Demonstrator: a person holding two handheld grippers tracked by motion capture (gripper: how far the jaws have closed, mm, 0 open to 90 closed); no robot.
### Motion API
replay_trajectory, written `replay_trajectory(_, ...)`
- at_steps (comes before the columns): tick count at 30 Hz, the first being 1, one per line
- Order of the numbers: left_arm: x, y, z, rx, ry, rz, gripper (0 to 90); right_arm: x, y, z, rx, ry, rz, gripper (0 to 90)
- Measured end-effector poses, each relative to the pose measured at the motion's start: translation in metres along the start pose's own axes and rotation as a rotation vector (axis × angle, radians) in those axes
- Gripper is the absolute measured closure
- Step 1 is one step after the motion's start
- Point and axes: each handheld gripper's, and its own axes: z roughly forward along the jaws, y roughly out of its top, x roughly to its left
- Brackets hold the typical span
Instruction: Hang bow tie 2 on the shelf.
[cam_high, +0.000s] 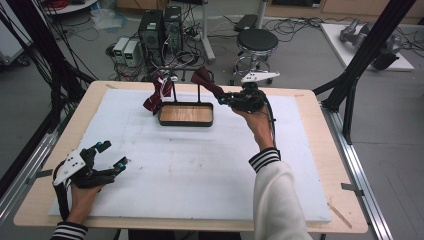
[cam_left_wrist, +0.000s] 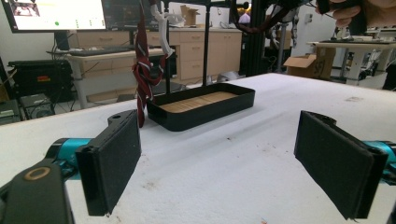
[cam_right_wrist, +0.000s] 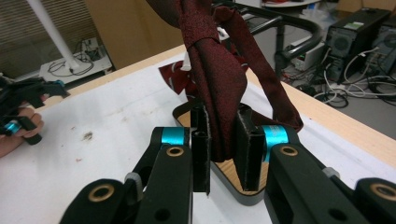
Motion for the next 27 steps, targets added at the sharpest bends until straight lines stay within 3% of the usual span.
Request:
replay_trajectory(12,0.000,0.000,0.000,-0.001,0.003,0.001,15.2,-0.013,-0.004,0.001,-0.037,-0.028,0.053,79.0)
replay_trajectory(18,0.000,0.000,0.000,-0.002,0.005,-0.002,15.2,-0.017,-0.005,0.002,-0.052,-0.065,0.066,79.0)
replay_trajectory(27,0.000,0.000,0.000,-0.001,0.005,-0.001,15.2,-0.030,-0.011,-0.002,-0.097,-0.120,0.164,79.0)
